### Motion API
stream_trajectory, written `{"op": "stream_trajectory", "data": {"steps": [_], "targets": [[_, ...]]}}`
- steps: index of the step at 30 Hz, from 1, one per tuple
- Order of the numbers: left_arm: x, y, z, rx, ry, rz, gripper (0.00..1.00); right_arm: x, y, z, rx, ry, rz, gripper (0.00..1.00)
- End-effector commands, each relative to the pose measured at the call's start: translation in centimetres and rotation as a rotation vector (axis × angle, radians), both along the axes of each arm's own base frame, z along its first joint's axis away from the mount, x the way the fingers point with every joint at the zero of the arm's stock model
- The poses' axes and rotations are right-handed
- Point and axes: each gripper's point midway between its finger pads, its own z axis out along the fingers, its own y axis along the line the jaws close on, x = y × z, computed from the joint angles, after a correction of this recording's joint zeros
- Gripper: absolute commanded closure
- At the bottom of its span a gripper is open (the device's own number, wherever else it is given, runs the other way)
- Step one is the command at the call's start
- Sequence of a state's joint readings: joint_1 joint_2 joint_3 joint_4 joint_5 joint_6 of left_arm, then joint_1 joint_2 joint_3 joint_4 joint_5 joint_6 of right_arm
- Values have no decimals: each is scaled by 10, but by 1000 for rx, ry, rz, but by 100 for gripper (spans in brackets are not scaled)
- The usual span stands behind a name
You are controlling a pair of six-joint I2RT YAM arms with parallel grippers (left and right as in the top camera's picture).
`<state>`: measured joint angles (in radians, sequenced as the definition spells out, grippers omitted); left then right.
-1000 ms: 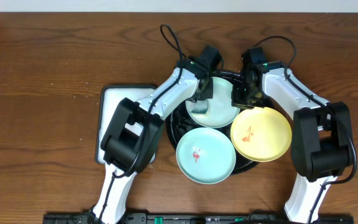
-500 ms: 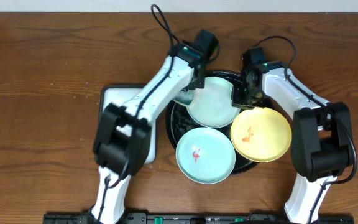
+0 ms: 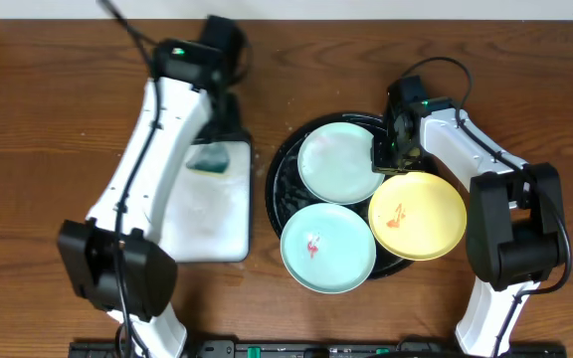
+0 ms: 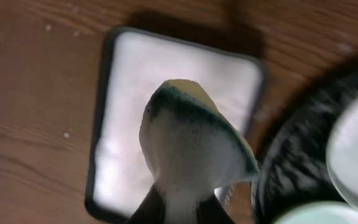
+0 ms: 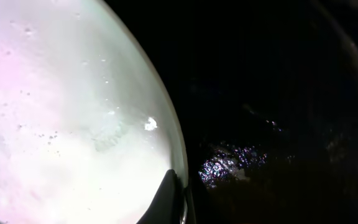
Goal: Clean dirty plates on tray and stack at the side
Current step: 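Return the sponge with the left gripper to the white tray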
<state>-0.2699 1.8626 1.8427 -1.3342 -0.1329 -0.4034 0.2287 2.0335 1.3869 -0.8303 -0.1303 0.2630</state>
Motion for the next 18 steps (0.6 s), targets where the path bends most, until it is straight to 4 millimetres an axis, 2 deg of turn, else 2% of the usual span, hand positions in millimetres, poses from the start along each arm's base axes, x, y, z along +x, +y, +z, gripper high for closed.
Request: {"op": "stream_trajectory", "data": {"steps": [1, 4, 6, 7, 8, 9, 10, 11, 14, 18], "targets": [[-16, 28, -57, -60, 125, 105, 92, 8, -10, -2, -55, -51, 130, 99], [-29, 40, -92, -71, 177, 142, 92, 16, -8, 0, -55, -91, 179, 99], [-37, 46, -107, -67, 201, 158, 92, 18, -7, 9, -55, -103, 178, 99], [-40, 48, -111, -66, 209, 164, 92, 21, -7, 16, -55, -116, 174, 99], [-43, 50, -115, -65, 216, 170, 85, 25, -7, 28, -56, -143, 167, 99], [-43, 51, -117, -65, 217, 172, 83, 30, -8, 39, -64, -171, 153, 99], [-43, 51, -117, -66, 215, 172, 73, 35, -10, 53, -75, -206, 143, 99], [-42, 51, -117, -66, 210, 172, 67, 37, -10, 63, -82, -232, 143, 99], [-40, 51, -117, -67, 205, 172, 64, 42, -13, 100, -126, -336, 138, 99], [-40, 51, -117, -68, 204, 172, 62, 41, -19, 125, -217, -403, 165, 99]]}}
